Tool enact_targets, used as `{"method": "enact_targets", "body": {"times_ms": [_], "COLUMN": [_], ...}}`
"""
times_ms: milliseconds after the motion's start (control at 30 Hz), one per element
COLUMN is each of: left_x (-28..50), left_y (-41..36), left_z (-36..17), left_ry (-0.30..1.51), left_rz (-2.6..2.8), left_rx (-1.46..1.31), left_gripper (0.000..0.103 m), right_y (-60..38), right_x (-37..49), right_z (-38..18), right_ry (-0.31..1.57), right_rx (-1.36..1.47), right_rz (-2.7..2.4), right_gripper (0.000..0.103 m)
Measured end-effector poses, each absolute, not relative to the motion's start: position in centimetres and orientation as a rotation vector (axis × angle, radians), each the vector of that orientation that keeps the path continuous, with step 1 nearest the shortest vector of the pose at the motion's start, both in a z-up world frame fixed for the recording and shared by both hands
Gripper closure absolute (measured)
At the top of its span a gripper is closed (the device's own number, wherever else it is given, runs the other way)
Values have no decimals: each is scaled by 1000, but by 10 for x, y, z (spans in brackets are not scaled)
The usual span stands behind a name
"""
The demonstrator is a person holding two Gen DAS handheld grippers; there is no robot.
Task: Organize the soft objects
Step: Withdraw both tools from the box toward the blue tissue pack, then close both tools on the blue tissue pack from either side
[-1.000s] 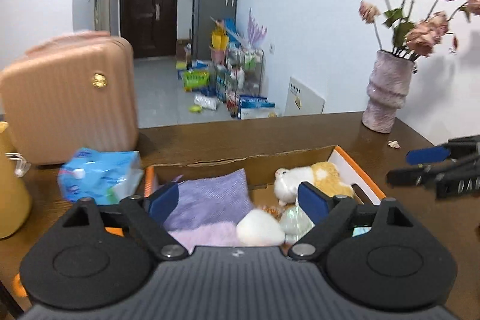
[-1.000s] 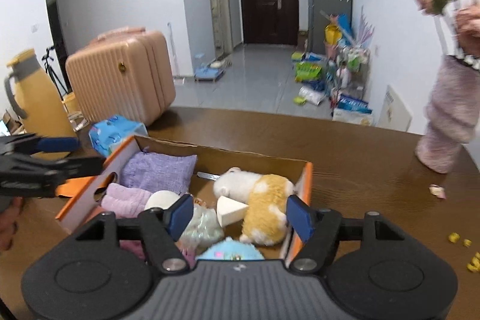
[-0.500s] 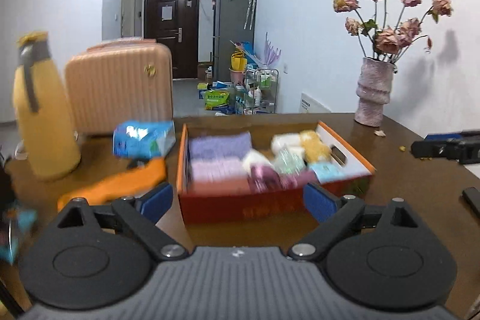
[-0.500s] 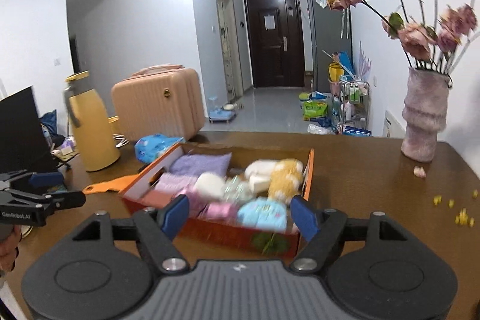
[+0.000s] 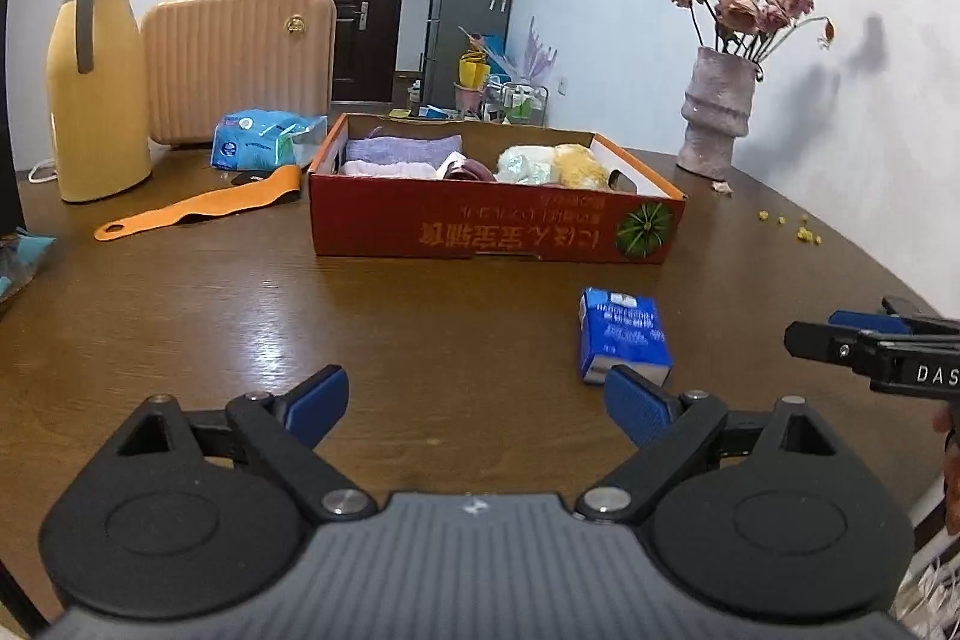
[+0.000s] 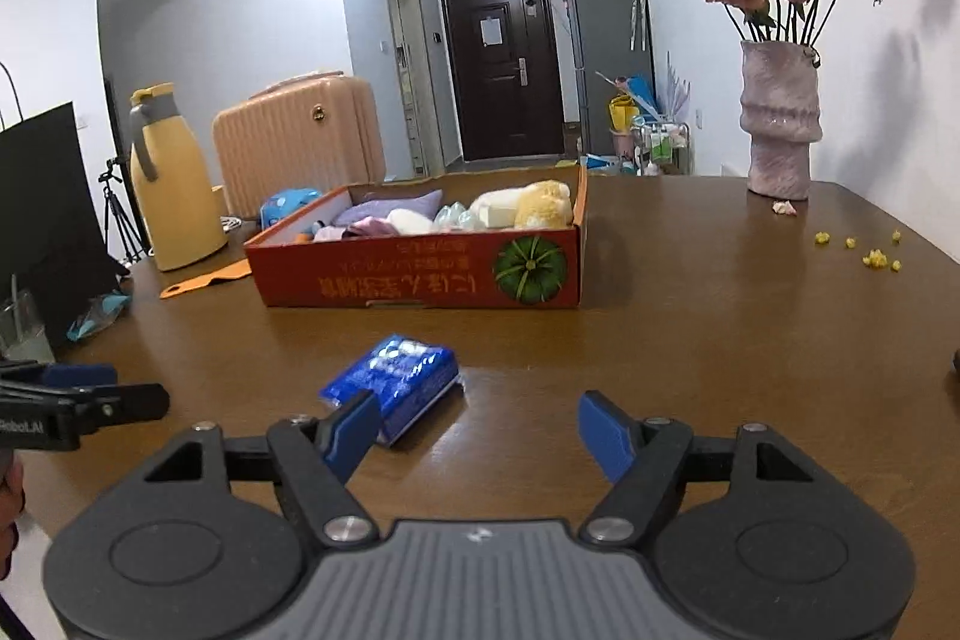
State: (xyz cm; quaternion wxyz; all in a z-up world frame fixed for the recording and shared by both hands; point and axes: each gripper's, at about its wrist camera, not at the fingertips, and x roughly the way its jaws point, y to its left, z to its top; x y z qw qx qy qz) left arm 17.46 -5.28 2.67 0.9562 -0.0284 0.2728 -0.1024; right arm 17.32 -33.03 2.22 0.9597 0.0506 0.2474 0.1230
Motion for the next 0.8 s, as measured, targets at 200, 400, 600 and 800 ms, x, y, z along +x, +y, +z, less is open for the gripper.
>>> {"method": "enact_targets", "body": {"times_ms": [200,400,600,800], "left_x": [203,245,268,270], "left_y": [-63,-90,-100,-64], "left_z": [18,-1,-11,-14], "left_ry": [614,728,769,742], "left_rz": [-238,-345,-380,-259], "left_rx": [-221,-343,-397,-420], "left_gripper": [31,58,75,76], "right_y": [-328,-316,-306,-320], "right_x": [210,275,316,275], "right_z": [14,11,-6,-22], "right_ry": [519,539,638,717], "right_rx": [94,110,170,336], "right_rz": [286,379,455,497], "right_gripper": [39,57,67,73]}}
